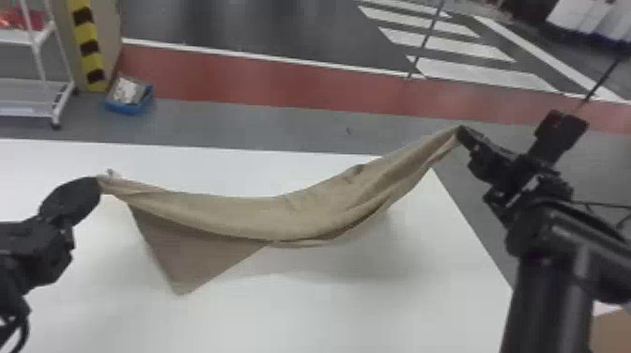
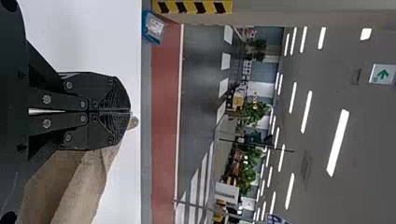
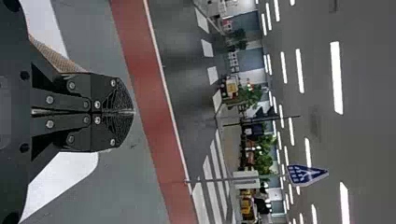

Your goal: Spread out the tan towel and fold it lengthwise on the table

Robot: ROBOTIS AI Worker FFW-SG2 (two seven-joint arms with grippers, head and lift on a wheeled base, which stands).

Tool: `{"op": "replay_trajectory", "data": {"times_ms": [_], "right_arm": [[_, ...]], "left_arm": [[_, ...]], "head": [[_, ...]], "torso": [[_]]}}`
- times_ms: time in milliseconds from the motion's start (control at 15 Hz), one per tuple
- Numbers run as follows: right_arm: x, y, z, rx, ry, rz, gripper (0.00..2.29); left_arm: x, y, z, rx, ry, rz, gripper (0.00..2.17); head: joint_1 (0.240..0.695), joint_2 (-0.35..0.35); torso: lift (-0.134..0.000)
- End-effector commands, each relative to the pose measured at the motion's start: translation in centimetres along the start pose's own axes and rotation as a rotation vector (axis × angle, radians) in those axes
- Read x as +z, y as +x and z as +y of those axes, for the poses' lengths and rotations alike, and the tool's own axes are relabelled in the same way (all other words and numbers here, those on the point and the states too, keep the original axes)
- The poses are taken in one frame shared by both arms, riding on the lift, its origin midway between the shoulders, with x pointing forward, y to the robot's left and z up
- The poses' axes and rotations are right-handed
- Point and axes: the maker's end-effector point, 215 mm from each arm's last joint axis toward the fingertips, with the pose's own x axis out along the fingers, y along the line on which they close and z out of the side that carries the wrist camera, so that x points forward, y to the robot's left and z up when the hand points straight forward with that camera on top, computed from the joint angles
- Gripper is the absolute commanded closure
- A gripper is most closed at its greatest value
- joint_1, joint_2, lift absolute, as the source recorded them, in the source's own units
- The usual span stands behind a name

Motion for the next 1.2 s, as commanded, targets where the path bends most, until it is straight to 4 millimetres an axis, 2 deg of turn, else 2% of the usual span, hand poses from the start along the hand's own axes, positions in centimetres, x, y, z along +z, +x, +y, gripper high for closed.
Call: {"op": "replay_trajectory", "data": {"times_ms": [0,133,200,267,333,467,533,600,667,800,1067,1133], "right_arm": [[3.4,2.6,1.9,0.049,0.028,-0.094,1.98],[6.4,3.3,4.1,0.115,0.054,-0.155,1.98],[6.5,3.0,4.7,0.138,0.05,-0.135,1.98],[5.5,1.6,5.1,0.176,0.053,-0.095,1.98],[3.2,-0.2,5.8,0.233,0.062,-0.032,1.98],[-0.9,-5.1,5.1,0.283,0.035,0.047,1.98],[-3.2,-7.8,4.4,0.29,0.021,0.081,1.98],[-4.5,-10.2,3.3,0.289,0.024,0.092,1.98],[-5.5,-12.7,1.4,0.269,0.017,0.105,1.98],[-7.7,-16.8,-2.2,0.218,-0.005,0.153,1.98],[-11.9,-25.2,-4.9,0.28,0.074,0.255,1.96],[-12.2,-26.5,-6.1,0.285,0.095,0.263,1.79]], "left_arm": [[0.7,0.1,1.1,0.015,0.004,-0.008,1.54],[0.7,0.3,1.4,0.02,0.008,-0.004,1.54],[0.7,0.3,1.6,0.024,0.007,-0.003,1.54],[1.0,0.2,1.7,0.026,0.007,-0.009,1.54],[0.9,-0.1,1.9,0.029,0.006,-0.008,1.54],[0.9,-0.3,1.9,0.029,0.008,-0.008,1.54],[0.7,-0.3,1.8,0.029,0.006,-0.005,1.54],[0.7,-0.3,1.7,0.027,0.009,-0.006,1.54],[0.9,-0.3,1.5,0.024,0.009,-0.01,1.54],[1.0,-0.2,1.4,0.023,0.006,-0.012,1.54],[1.2,0.0,1.0,0.019,0.006,-0.019,1.54],[1.2,0.0,1.2,0.02,0.008,-0.019,1.54]], "head": [[0.627,-0.294],[0.602,-0.276],[0.588,-0.267],[0.578,-0.259],[0.565,-0.245],[0.576,-0.232],[0.592,-0.226],[0.612,-0.223],[0.654,-0.226],[0.691,-0.245],[0.695,-0.305],[0.695,-0.311]], "torso": [[-0.124],[-0.124],[-0.124],[-0.124],[-0.124],[-0.124],[-0.124],[-0.124],[-0.124],[-0.124],[-0.124],[-0.124]]}}
